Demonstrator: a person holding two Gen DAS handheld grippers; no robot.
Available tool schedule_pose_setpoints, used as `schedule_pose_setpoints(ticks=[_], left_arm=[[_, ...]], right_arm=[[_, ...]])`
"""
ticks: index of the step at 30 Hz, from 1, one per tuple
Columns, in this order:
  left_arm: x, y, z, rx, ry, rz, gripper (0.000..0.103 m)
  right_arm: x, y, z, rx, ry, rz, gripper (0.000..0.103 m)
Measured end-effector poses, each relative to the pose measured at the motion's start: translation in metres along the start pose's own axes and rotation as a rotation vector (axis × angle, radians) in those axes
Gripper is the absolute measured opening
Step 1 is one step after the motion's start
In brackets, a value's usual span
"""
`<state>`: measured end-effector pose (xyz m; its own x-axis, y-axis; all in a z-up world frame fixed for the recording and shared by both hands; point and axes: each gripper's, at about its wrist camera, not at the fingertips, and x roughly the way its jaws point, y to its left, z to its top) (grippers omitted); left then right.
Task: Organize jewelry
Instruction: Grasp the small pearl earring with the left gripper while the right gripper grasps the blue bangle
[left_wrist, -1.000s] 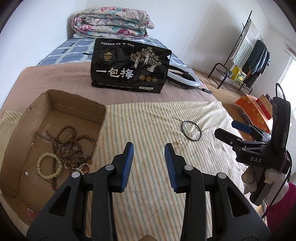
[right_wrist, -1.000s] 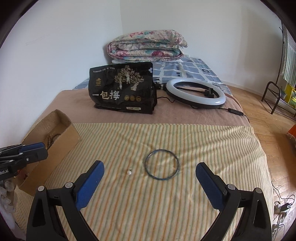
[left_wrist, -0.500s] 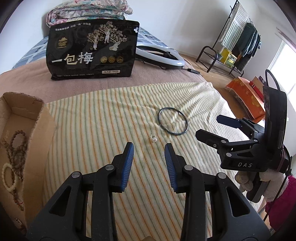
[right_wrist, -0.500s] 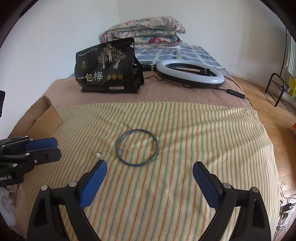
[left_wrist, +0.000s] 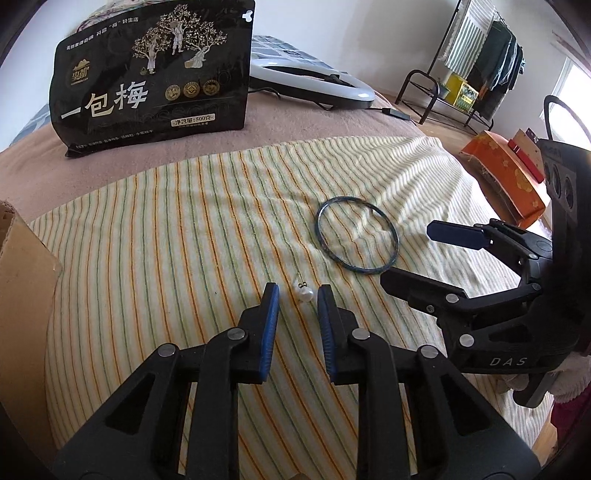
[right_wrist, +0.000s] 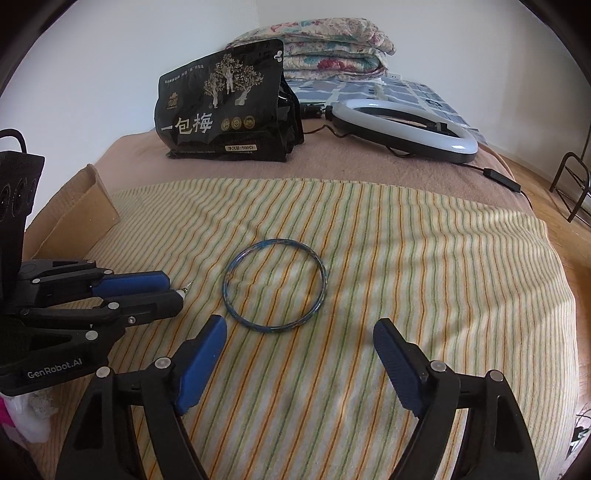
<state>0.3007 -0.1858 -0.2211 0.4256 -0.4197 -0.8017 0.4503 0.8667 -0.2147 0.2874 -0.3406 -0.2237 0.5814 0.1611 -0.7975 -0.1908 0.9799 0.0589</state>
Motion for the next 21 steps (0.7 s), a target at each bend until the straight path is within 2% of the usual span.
schedule_pose_setpoints(ticks=[6, 21], left_arm=[[0.007, 0.002, 0.001, 0.007, -0.006, 0.031, 0.007], [0.006, 0.009, 0.001, 0.000, -0.009, 0.047, 0.007]], right_arm=[[0.009, 0.004, 0.003, -0.018, 0.010, 0.002, 0.084], [0.032, 0.018, 0.024, -0.076, 0.043, -0.024, 0.086]])
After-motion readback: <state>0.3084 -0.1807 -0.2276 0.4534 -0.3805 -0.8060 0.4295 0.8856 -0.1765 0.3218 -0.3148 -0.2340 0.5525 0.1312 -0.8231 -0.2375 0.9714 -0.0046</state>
